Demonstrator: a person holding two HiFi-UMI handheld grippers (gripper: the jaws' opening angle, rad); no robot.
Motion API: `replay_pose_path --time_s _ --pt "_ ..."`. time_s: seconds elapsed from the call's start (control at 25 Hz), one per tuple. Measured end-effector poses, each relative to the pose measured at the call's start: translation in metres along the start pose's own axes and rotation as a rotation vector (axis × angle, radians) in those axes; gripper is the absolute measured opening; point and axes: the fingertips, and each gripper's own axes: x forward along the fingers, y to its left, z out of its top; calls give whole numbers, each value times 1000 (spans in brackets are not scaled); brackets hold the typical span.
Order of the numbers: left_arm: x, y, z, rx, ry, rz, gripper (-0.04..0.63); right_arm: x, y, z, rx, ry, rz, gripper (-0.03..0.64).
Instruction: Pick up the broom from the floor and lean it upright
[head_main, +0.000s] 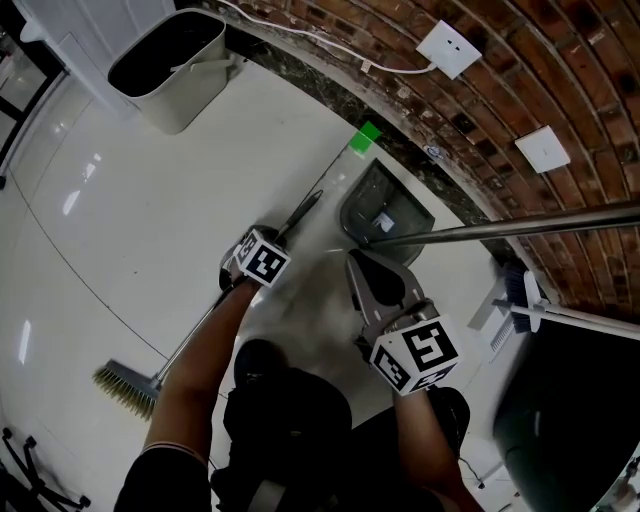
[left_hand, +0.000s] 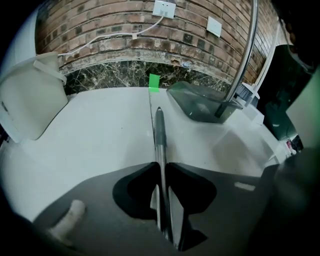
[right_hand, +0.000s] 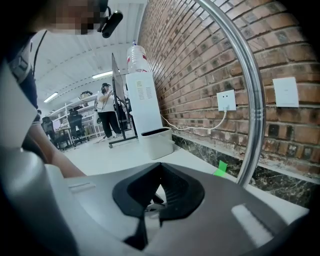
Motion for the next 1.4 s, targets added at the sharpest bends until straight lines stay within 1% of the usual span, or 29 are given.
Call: replay_pose_path --time_s 0.12,0.2,0.4,0.6,0.76,0.92,1.08,1.28,1.4 --pt "-23 4 10 -17 -27 4 80 -1 8 12 8 -17 17 6" --pt "-51 6 27 -27 -64 12 78 -5 17 31 14 -31 38 6" --pt "-149 20 67 -55 -191 62 75 -15 54 89 16 -41 99 6" --pt "-250 25 103 -39 -281 98 75 -32 93 161 13 -48 150 6" --pt "-332 29 127 -40 -356 143 75 -46 128 219 -4 -31 203 6" --pt "-404 34 154 -53 -398 170 76 -60 152 279 -4 -18 225 6" --pt "-469 47 180 -87 -435 201 77 -71 172 345 -21 -25 242 6" --pt "-528 69 211 -138 -430 254 77 -81 176 422 -37 -32 217 6" --pt "-553 76 225 -151 -434 270 77 -83 175 456 -50 -31 203 6"
